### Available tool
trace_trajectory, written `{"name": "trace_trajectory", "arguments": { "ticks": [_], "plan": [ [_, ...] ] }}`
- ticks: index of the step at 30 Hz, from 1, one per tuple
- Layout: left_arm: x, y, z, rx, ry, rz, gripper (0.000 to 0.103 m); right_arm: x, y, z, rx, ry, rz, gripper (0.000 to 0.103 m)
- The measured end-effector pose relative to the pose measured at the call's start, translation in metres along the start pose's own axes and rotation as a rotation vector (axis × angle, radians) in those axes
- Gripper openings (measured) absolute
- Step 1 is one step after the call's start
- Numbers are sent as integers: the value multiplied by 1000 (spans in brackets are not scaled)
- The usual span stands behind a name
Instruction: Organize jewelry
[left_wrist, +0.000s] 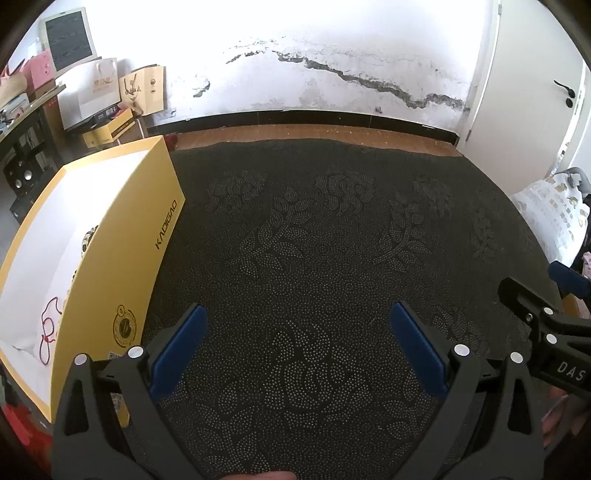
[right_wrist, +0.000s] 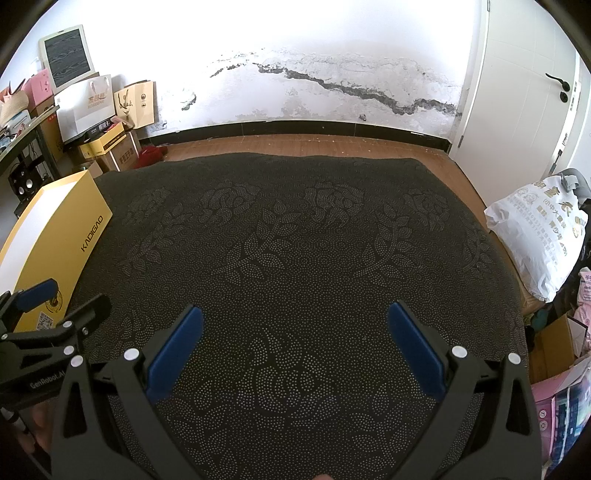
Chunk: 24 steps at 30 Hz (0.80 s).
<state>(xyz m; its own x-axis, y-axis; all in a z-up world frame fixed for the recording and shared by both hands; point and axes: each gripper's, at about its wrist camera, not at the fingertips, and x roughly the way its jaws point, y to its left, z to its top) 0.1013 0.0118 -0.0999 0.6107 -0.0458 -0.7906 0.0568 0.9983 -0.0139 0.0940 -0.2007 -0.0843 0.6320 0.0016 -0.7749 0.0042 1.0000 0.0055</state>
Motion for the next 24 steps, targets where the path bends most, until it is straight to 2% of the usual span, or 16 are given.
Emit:
{"name": "trace_trajectory", "arguments": {
  "ticks": [24],
  "plan": [
    [0, 0, -1, 7, -2, 4, 97, 1, -1, -1, -6, 0, 0, 97]
  ]
}}
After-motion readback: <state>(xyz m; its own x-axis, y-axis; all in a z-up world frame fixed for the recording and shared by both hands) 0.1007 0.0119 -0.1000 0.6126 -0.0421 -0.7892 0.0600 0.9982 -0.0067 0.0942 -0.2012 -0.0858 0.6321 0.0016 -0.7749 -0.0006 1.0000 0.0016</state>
